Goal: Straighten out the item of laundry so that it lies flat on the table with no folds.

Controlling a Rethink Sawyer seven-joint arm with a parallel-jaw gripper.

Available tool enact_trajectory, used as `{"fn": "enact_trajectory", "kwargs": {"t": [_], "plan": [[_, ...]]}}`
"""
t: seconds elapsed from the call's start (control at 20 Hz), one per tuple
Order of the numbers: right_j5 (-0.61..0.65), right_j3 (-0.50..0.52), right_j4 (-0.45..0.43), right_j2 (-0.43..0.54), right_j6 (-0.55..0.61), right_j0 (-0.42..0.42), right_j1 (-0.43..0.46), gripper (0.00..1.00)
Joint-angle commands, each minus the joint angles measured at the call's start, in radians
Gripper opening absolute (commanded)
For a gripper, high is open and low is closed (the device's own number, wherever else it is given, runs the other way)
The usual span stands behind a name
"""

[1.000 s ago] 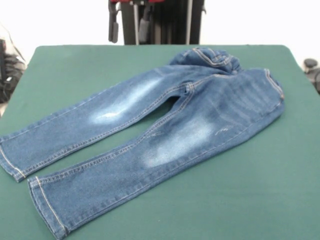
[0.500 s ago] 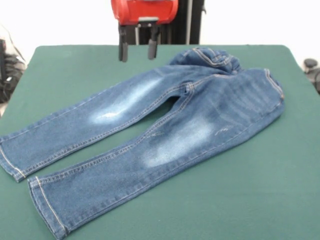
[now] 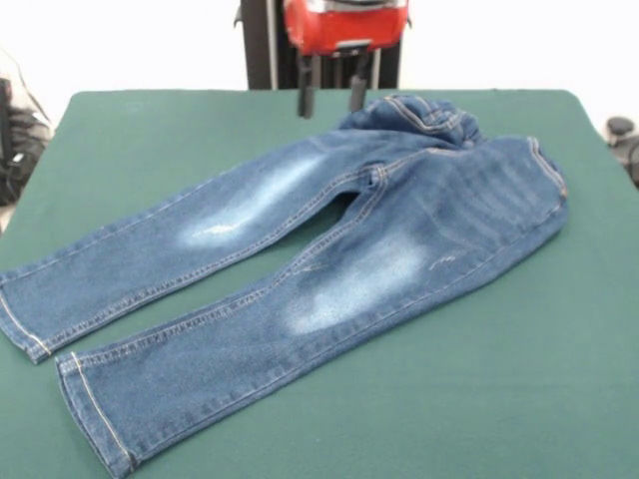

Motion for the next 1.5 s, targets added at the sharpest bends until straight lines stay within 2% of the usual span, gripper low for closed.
{"fn": "enact_trajectory", "kwargs": {"t": [0.05,0.15,0.5,0.65,0.85,0.95,1.1,1.3,1.5], "plan": [[-0.005,0.154,0.089,0.0,0.399,0.072,0.07,1.0],[-0.044,0.166,0.1,-0.004,0.419,0.084,0.091,1.0],[-0.201,0.18,0.081,0.067,0.382,0.036,0.18,1.0],[-0.232,0.178,0.083,0.082,0.375,0.013,0.201,1.0],[-0.239,0.154,0.074,0.053,0.367,0.022,0.249,1.0],[-0.257,0.176,0.08,0.071,0.367,0.007,0.245,1.0],[-0.216,0.212,0.111,0.04,0.416,0.049,0.22,1.0],[-0.074,0.283,0.187,-0.012,0.508,0.13,0.142,1.0],[0.038,0.304,0.242,-0.097,0.584,0.222,0.094,1.0]]}}
